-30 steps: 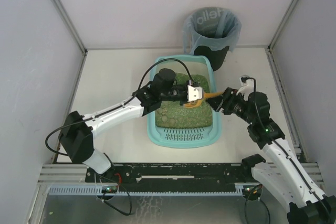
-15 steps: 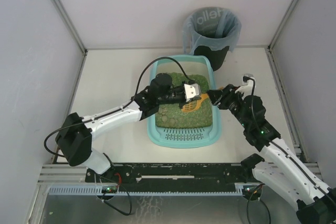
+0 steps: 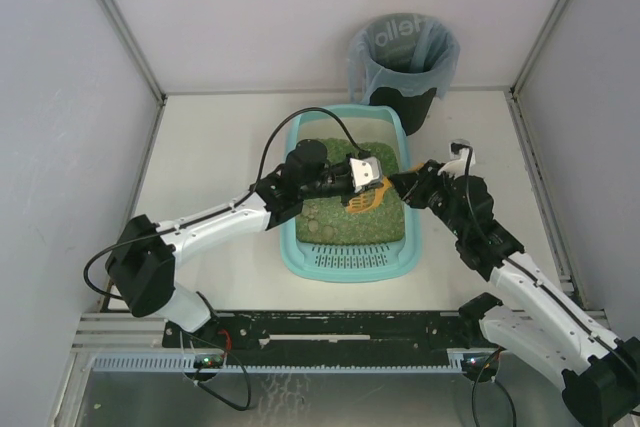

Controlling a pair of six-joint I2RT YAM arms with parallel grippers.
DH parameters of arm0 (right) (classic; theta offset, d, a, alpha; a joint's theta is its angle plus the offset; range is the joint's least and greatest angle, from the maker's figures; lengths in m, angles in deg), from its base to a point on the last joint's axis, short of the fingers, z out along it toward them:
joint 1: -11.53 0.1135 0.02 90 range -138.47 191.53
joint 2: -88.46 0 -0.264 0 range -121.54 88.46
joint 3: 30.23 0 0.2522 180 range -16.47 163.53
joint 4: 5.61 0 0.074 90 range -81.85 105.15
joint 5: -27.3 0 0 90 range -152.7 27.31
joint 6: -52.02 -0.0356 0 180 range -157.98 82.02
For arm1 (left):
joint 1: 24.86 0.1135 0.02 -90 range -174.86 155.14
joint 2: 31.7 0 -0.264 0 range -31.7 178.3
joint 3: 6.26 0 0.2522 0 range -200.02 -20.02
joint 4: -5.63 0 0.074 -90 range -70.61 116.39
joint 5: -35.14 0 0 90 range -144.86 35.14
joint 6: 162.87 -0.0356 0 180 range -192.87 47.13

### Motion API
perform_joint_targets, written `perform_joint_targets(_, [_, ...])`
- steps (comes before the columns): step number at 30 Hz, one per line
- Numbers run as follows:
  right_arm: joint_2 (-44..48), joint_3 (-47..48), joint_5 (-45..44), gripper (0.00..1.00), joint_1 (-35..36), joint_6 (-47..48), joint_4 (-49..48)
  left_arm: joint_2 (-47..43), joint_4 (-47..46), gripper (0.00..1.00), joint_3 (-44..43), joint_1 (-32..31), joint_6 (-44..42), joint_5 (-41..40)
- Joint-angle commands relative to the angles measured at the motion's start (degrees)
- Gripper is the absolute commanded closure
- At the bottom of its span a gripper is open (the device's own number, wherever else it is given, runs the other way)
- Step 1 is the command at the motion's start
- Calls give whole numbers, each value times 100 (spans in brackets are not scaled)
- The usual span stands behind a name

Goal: Clean the litter box

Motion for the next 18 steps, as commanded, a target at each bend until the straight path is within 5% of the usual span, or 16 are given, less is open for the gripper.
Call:
perform_joint_targets(1, [11, 22, 120, 89, 47, 17, -367, -261, -342, 100, 55, -3, 77, 4])
perform_joint_targets(3, [6, 20, 126, 99, 47, 45, -375, -307, -486, 95, 134, -3, 200, -56])
perform_joint_targets(6, [17, 18, 27, 100, 47, 146, -365, -511, -773, 75, 359, -1, 576, -300])
perform_joint_targets(8, [35, 21, -88, 100, 52, 210, -329, -726, -921, 60, 530, -3, 1131, -883])
perform_joint_targets(12, [-42, 64, -346, 100, 56, 331, -281, -1476, -761, 49, 959, -11, 2169, -2185])
perform_joint_targets(15, [-236, 175, -408, 100, 71, 426, -299, -1991, 288, 38, 932, 2, 2987, -3665])
perform_joint_targets(18, [-512, 337, -460, 100, 125, 588, -373, -2313, 1777, 37, 566, 196, 3597, -4222])
